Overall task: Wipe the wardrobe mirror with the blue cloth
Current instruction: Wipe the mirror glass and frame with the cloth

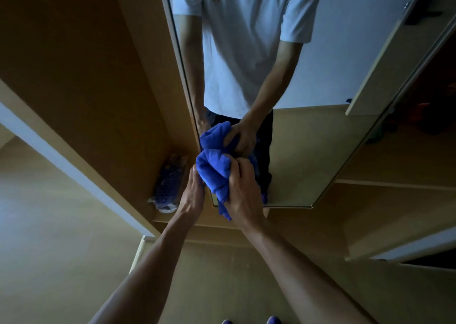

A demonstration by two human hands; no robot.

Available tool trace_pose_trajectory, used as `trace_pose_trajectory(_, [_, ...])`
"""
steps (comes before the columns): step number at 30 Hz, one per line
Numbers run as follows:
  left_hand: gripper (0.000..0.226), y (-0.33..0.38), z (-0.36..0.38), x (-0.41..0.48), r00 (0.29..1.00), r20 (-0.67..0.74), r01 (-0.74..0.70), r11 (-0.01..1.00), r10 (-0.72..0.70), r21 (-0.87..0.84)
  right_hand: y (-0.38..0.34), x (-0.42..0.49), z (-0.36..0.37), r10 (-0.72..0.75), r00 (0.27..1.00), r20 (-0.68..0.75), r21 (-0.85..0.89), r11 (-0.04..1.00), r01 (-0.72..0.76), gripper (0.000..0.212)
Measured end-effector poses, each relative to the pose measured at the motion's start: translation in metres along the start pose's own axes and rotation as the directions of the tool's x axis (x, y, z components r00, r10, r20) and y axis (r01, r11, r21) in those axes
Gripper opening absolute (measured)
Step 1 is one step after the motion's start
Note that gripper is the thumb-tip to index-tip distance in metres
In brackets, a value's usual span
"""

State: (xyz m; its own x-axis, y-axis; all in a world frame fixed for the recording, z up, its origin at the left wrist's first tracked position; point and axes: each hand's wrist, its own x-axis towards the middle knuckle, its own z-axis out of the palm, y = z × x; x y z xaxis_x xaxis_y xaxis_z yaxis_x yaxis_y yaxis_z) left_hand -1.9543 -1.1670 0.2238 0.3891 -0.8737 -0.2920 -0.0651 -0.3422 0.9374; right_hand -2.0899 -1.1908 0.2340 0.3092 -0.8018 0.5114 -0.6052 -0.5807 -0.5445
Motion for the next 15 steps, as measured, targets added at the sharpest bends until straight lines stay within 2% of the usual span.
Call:
trace_pose_trajectory(1, [0.067,-0.006,0.000,0.002,1.000,-0.021,0.005,1.000,-0.004,0.024,0.005,0.000,-0.007,0.016,1.000,-0.008,-0.010,1.000,-0.016,0.075])
trace_pose_trajectory(2, [0.074,-0.009,0.003,-0.001,0.999,-0.034,0.005,0.999,-0.004,0.033,0.014,0.000,-0.013,0.035,0.999,-0.014,-0.020,0.999,-0.036,0.073])
trace_pose_trajectory(5, [0.040,-0.005,0.005,-0.011,0.999,-0.046,-0.017,0.993,0.023,0.113,0.047,-0.003,-0.040,0.144,0.987,-0.073,0.016,0.990,-0.143,0.048])
trace_pose_trajectory(7, [0.049,0.001,0.006,-0.012,0.998,-0.038,-0.049,0.996,0.052,0.072,0.073,-0.004,-0.061,0.232,0.969,-0.083,0.056,0.972,-0.228,0.040])
trace_pose_trajectory(9, [0.064,0.008,0.009,-0.018,0.995,-0.038,-0.087,0.993,0.090,0.085,0.095,-0.003,-0.080,0.203,0.968,-0.146,0.021,0.979,-0.202,0.032])
trace_pose_trajectory(11, [0.073,0.009,0.012,-0.021,0.994,-0.054,-0.085,0.990,0.092,0.115,0.110,-0.004,-0.100,0.209,0.961,-0.179,0.073,0.977,-0.199,0.028])
trace_pose_trajectory(15, [0.076,0.004,0.013,-0.016,0.995,-0.077,-0.056,0.991,0.065,0.121,0.144,-0.013,-0.126,0.318,0.905,-0.283,0.042,0.947,-0.319,0.020])
